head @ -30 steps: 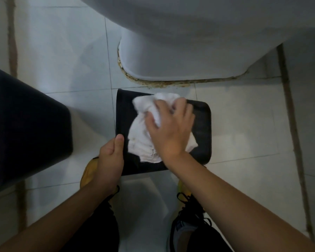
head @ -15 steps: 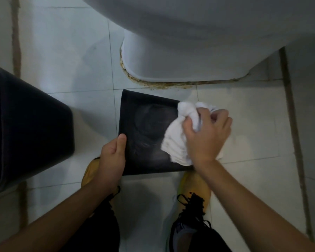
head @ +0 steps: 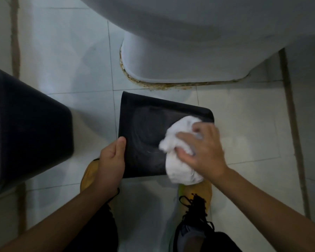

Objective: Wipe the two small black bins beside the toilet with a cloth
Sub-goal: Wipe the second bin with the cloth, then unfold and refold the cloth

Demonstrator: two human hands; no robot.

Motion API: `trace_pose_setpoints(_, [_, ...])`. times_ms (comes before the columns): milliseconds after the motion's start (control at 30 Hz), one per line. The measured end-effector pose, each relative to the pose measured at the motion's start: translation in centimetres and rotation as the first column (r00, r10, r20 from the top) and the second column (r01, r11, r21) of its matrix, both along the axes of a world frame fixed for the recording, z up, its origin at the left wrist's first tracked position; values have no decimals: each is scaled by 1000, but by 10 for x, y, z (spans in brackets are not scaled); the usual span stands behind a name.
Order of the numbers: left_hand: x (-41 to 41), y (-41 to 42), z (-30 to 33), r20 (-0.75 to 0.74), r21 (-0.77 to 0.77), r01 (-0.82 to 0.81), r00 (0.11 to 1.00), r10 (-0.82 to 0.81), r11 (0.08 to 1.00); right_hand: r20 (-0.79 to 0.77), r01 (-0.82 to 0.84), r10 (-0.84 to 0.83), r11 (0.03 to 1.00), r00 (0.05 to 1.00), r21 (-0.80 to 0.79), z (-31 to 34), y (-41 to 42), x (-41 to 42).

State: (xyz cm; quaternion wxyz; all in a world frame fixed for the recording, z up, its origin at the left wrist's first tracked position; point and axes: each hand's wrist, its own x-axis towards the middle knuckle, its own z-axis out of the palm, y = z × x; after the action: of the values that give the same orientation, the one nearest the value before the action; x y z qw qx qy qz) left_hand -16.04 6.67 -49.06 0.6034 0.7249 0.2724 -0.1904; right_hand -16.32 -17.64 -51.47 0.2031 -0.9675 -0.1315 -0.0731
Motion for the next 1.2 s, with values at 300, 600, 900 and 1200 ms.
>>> trace_pose_setpoints(300, [-2, -1, 1, 8, 131, 38, 999, -40, 991, -61, 633, -633, 774, 772, -10, 13, 75, 20])
trace_pose_setpoints(600, [0, 1, 11, 9, 131, 109, 994, -111, 985, -280, 322, -247, 908, 928, 266, 31, 34, 7])
trace_pose_setpoints(900, [64, -23, 55, 176, 631, 400, 761, -624, 665, -707, 646, -345, 735, 617, 205, 57, 19, 9])
trace_pose_setpoints(1200, [58, -22, 48, 270, 553, 438, 711, -650, 709, -834, 706, -210, 656, 510, 266, 67, 6, 19])
